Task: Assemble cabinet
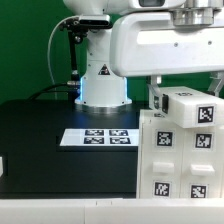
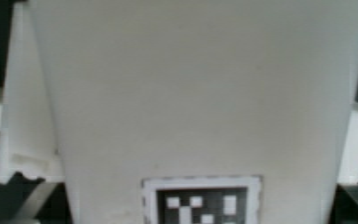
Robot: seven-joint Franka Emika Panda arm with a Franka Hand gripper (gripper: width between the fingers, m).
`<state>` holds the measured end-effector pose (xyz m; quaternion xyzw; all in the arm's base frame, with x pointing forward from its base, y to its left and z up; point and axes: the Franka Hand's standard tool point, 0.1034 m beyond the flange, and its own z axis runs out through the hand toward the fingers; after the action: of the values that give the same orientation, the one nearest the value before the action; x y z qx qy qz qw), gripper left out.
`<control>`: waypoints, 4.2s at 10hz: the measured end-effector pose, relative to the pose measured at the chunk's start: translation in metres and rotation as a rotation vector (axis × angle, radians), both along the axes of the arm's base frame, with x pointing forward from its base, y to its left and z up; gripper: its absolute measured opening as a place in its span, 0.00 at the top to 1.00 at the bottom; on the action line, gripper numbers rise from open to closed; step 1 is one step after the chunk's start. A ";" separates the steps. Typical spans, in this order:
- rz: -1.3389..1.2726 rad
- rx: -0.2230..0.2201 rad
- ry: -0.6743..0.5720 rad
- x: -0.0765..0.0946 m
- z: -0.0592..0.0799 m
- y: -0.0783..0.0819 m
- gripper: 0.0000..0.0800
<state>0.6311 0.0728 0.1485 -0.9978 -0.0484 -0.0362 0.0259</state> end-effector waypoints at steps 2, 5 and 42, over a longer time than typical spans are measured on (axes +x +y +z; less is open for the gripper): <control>-0.395 0.035 -0.017 0.002 0.001 0.001 0.30; -0.703 0.104 -0.017 0.000 0.000 0.002 0.30; -1.669 0.306 0.154 0.007 0.036 0.012 0.04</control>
Offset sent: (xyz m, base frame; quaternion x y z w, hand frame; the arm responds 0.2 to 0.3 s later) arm -0.0062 0.0151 -0.0046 0.0939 -0.0072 0.3736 0.9228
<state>0.6379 0.0847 0.1843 -0.6917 0.7104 0.0182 0.1284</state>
